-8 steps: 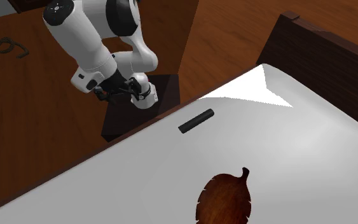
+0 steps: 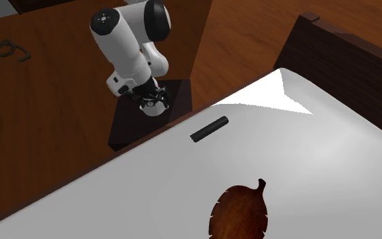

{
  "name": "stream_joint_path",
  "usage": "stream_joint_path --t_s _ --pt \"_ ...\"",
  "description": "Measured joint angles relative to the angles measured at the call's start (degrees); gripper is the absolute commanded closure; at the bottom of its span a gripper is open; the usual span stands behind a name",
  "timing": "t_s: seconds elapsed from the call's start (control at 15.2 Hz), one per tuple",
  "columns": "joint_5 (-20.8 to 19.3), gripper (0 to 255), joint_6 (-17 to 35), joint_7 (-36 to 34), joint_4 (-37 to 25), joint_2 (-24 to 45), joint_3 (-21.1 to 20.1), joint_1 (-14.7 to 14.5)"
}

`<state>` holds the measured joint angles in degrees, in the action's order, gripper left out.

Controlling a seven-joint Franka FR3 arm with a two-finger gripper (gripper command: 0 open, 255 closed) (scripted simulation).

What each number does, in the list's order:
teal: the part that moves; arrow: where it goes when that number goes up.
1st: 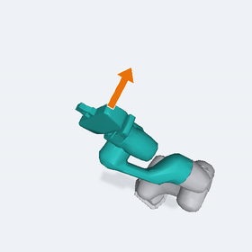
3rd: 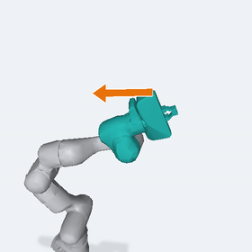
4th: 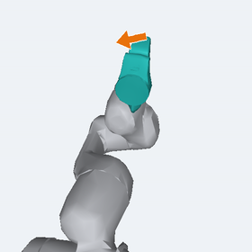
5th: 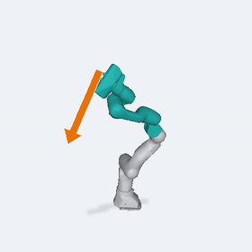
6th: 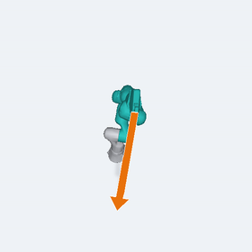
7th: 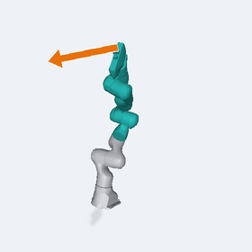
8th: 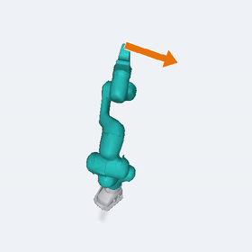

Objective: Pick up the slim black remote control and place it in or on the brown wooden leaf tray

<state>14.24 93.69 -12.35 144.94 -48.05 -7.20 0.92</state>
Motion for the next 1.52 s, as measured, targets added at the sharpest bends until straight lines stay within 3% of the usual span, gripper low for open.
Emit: stream_joint_path --t_s 0.53,0.99,1.25,1.52 --pt "12.5 0 6.0 -26.3 3.1 1.1 -14.4 0.6" --pt "21.3 0 15.4 -48.4 0.3 10.1 -28.4 3.7" --pt "23.0 0 20.9 -59.4 -3.1 16.8 -35.5 7.4" --pt "23.8 0 24.2 -61.2 -2.5 19.0 -38.0 8.0"
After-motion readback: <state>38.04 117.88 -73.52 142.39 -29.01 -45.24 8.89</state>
